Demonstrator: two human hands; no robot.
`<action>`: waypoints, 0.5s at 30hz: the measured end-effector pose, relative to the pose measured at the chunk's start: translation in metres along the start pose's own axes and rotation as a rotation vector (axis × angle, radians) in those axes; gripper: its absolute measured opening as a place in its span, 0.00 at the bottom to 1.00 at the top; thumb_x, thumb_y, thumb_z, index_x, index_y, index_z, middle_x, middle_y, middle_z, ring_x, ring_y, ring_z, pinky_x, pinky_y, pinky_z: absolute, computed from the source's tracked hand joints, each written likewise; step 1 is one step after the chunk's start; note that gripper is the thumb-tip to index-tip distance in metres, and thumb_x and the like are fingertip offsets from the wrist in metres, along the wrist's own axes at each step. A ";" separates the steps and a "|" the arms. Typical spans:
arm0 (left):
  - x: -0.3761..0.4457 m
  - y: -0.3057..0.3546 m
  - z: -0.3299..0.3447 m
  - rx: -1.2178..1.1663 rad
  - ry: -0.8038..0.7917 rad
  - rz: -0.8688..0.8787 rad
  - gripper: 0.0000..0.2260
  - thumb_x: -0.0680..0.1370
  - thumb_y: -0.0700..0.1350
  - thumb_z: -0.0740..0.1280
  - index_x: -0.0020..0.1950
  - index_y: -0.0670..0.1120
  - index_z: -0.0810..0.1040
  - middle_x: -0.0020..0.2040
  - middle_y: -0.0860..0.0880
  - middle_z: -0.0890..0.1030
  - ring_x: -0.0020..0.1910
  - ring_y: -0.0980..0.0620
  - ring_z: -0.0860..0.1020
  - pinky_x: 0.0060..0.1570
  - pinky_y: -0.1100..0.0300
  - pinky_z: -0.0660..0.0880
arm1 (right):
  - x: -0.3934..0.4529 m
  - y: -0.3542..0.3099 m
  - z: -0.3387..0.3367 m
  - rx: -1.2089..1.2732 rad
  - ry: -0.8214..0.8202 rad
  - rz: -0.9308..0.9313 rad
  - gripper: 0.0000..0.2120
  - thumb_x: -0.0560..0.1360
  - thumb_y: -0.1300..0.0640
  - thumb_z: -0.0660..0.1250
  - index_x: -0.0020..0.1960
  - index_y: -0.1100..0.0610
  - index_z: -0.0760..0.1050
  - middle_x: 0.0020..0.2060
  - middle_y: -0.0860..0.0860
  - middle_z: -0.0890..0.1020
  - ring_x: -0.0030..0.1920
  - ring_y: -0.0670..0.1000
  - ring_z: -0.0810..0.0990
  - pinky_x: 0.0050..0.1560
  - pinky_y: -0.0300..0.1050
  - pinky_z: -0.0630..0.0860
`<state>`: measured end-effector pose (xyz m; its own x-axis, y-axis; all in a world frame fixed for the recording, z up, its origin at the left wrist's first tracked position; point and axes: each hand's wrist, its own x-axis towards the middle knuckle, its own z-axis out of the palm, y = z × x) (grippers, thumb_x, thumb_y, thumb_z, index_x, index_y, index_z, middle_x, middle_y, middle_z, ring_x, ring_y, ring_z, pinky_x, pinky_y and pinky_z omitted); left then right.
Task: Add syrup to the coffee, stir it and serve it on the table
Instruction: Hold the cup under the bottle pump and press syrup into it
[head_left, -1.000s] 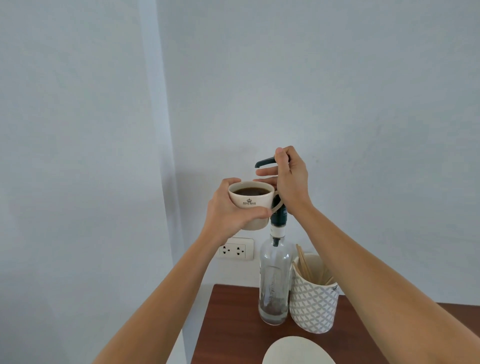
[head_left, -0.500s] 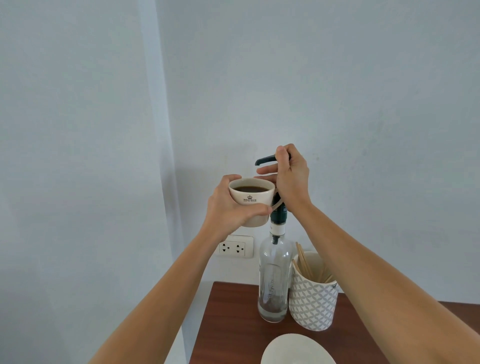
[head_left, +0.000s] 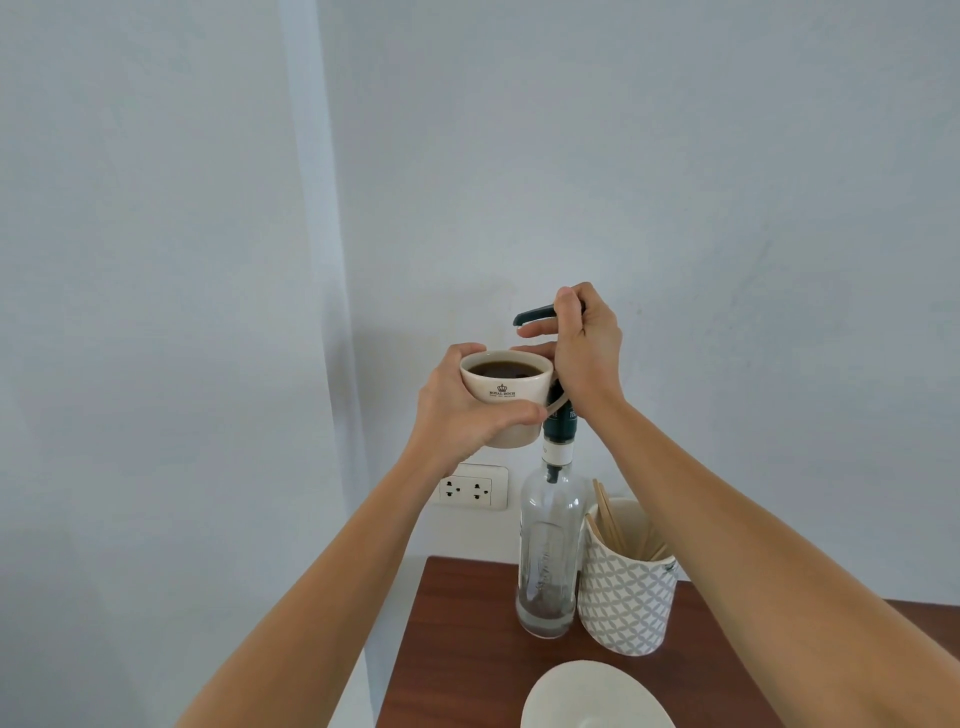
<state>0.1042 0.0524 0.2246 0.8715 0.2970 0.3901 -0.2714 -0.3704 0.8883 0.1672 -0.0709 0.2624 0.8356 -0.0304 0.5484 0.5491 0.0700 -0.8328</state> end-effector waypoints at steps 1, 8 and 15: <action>0.000 0.000 0.000 0.000 0.000 -0.001 0.44 0.49 0.56 0.80 0.64 0.54 0.72 0.55 0.54 0.81 0.54 0.53 0.81 0.48 0.57 0.80 | 0.000 0.000 0.000 -0.002 0.003 0.001 0.13 0.83 0.53 0.55 0.42 0.58 0.66 0.38 0.58 0.87 0.30 0.59 0.87 0.34 0.50 0.80; 0.001 -0.001 0.000 -0.009 0.000 -0.002 0.41 0.53 0.52 0.82 0.64 0.54 0.72 0.55 0.54 0.81 0.54 0.52 0.81 0.47 0.57 0.80 | 0.000 0.000 0.001 -0.011 0.011 0.009 0.13 0.82 0.54 0.55 0.41 0.57 0.67 0.38 0.58 0.87 0.30 0.59 0.87 0.36 0.52 0.81; 0.001 -0.002 0.001 -0.012 -0.002 -0.004 0.41 0.50 0.55 0.81 0.61 0.56 0.72 0.54 0.54 0.81 0.53 0.52 0.81 0.49 0.55 0.81 | 0.000 0.001 0.000 -0.029 0.018 -0.003 0.12 0.82 0.56 0.55 0.42 0.59 0.68 0.36 0.56 0.87 0.30 0.59 0.87 0.34 0.51 0.81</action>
<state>0.1060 0.0527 0.2234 0.8734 0.2969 0.3859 -0.2726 -0.3586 0.8928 0.1675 -0.0707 0.2613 0.8338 -0.0488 0.5499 0.5518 0.0413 -0.8330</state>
